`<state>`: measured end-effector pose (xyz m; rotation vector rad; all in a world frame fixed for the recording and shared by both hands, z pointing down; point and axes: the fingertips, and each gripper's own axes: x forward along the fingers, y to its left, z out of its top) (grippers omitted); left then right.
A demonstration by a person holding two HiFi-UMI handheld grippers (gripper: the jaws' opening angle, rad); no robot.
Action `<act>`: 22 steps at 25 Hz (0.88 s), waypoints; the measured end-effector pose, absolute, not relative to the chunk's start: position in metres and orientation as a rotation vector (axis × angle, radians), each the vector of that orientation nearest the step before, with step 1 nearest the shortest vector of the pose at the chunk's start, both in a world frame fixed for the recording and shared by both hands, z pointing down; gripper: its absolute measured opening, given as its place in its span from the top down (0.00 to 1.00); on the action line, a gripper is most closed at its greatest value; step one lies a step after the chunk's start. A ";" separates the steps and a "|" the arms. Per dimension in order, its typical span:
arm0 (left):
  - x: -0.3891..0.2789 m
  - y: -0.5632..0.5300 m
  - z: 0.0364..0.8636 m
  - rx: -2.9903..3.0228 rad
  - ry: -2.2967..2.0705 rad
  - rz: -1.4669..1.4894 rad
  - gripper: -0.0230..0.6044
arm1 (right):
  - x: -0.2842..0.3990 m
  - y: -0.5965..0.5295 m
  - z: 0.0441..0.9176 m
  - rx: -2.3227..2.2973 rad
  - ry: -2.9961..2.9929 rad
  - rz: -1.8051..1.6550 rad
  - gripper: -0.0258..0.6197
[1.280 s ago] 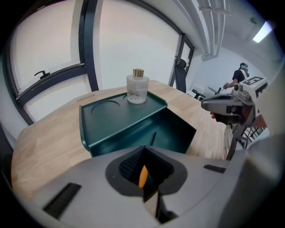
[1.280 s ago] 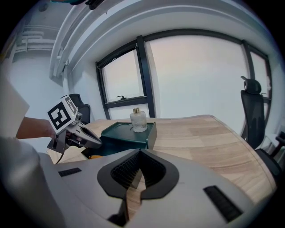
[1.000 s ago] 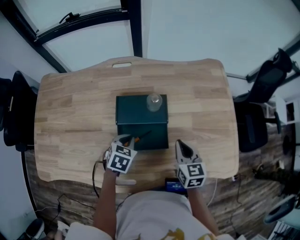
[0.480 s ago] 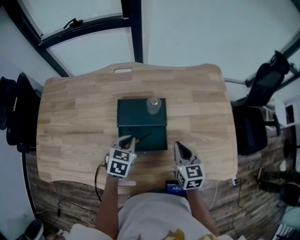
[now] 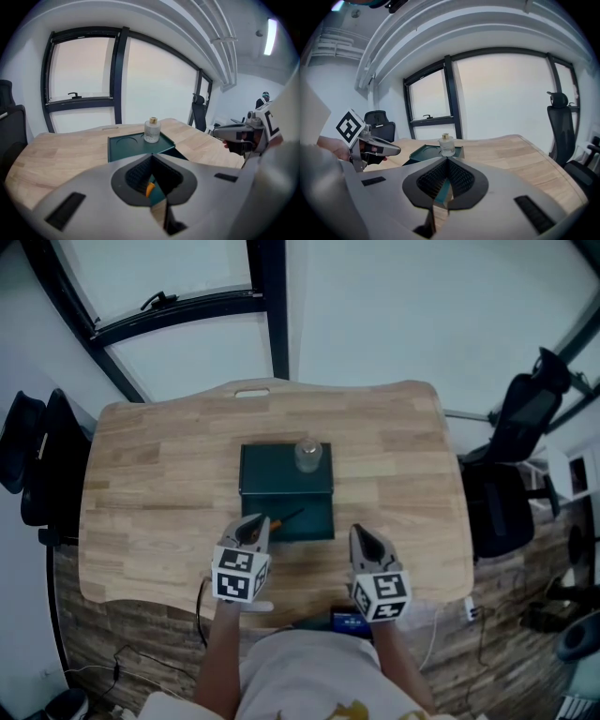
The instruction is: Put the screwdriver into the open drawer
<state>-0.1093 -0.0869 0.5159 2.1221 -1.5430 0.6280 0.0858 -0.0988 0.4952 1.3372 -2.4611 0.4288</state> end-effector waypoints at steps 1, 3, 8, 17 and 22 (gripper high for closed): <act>-0.110 -0.085 0.511 2.128 -1.558 0.615 0.96 | 0.085 -0.098 0.491 1.343 -2.469 0.423 0.97; -0.111 -0.081 0.500 2.143 -1.587 0.580 0.96 | 0.084 -0.096 0.484 1.352 -2.485 0.403 0.97; -0.115 -0.072 0.472 2.182 -1.665 0.492 0.96 | 0.081 -0.089 0.469 1.356 -2.517 0.358 0.97; -0.115 -0.055 0.462 2.216 -1.725 0.475 0.96 | 0.080 -0.072 0.457 1.355 -2.539 0.291 0.97; -0.114 -0.050 0.448 2.229 -1.761 0.430 0.96 | 0.081 -0.067 0.454 1.356 -2.552 0.282 0.97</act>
